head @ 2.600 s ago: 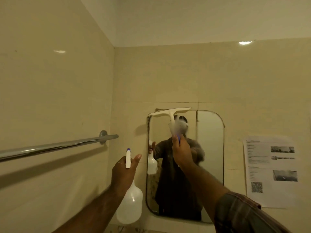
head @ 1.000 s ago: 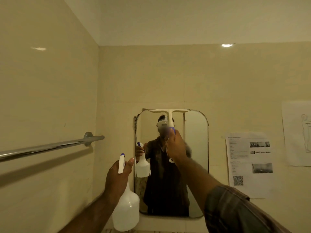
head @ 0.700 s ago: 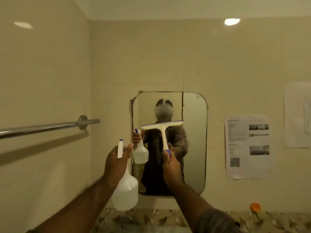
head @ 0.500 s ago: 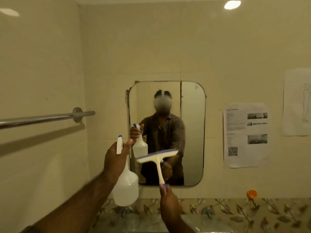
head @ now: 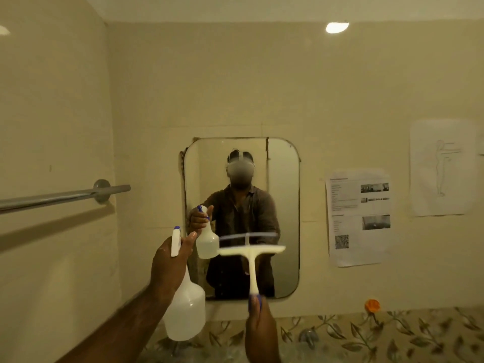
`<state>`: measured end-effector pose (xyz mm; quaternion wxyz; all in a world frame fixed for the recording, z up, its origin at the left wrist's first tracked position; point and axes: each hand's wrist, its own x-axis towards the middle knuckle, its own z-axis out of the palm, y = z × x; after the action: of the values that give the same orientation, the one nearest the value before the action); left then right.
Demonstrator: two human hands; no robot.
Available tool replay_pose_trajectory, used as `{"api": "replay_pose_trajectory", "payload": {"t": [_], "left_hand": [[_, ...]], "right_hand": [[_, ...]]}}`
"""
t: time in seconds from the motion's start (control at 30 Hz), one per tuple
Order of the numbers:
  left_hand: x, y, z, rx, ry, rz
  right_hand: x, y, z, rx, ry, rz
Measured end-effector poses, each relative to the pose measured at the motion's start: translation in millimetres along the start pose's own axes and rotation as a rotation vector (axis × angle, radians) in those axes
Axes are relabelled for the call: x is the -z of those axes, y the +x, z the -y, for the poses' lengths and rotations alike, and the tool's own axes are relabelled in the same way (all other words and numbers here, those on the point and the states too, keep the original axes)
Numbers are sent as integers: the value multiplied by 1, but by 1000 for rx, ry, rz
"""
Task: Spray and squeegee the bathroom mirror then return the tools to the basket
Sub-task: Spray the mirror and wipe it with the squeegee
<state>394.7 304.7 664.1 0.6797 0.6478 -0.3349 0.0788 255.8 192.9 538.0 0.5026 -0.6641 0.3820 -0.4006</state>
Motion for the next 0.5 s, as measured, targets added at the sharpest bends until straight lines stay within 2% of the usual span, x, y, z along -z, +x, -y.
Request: {"api": "replay_pose_trajectory", "payload": {"t": [0.13,0.23,0.37,0.5], "left_hand": [[-8,8,-22,-24,-45,12],[-17,15,-31,-38,-86,13],[-24,19,-33,-26,-124,40],[-26,21,-28,-23,-113,56]], "right_hand": [[40,41,114,278,286,19],[57,73,195,376,450,-28],[62,97,239,421,153,-78],[58,112,229,372,182,-89]]}}
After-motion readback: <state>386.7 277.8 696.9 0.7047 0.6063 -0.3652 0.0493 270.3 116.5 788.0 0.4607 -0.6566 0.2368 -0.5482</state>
